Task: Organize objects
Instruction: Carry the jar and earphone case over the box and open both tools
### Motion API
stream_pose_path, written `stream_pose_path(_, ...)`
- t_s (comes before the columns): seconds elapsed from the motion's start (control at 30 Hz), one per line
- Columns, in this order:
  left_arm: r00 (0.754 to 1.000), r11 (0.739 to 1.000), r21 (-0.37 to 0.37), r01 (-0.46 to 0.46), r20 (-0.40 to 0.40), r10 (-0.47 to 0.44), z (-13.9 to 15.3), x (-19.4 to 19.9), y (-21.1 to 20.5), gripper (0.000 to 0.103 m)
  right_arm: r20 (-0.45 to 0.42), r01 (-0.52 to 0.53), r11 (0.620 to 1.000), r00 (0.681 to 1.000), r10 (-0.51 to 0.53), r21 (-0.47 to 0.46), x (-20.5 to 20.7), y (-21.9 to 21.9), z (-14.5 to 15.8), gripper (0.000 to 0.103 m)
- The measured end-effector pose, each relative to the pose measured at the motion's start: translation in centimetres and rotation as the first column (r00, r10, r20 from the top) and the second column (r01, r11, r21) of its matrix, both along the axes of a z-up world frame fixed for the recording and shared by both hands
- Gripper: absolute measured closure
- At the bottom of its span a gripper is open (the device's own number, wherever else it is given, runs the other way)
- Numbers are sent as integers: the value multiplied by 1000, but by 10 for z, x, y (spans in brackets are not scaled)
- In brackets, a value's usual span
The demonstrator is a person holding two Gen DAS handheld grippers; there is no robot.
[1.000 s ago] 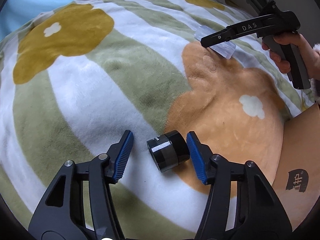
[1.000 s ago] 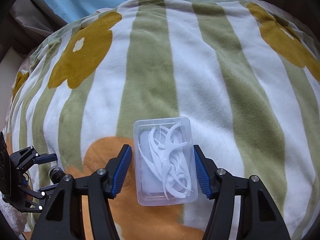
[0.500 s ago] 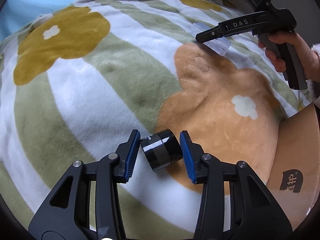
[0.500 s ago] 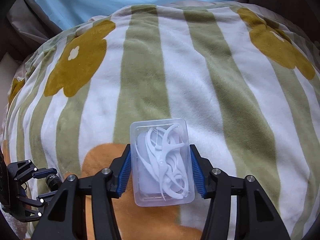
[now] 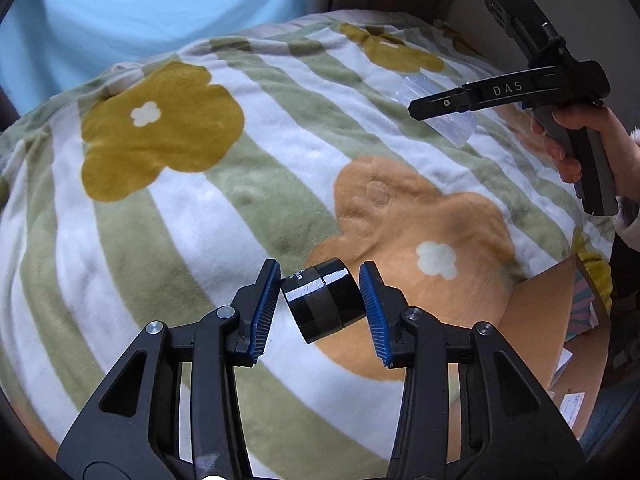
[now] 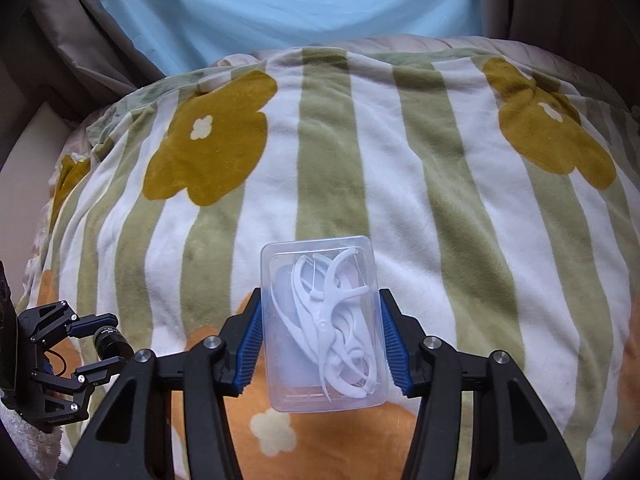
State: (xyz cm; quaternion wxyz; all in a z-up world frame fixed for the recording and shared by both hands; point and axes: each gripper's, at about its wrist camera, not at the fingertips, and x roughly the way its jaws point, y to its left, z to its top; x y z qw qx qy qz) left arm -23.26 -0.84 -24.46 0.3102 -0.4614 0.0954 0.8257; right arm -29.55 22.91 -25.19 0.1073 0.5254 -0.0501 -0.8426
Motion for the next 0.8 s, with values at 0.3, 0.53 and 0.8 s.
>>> stream_pose_path(0.3,992,993,-7,-115,-51,114,67,59,1,65,-56,-75,997,996,75,-7,54,-10,68,53)
stream_pose_path(0.53,978,980,1,-197,-65,197,93,125,9,65,-70,-135,991,989,133,-21,117,-17,100,53)
stream_pose_path(0.8,952,952,31,-305,6,305,85,198,12,65,-44,-196,981,980,196,6,190,-21,100,53)
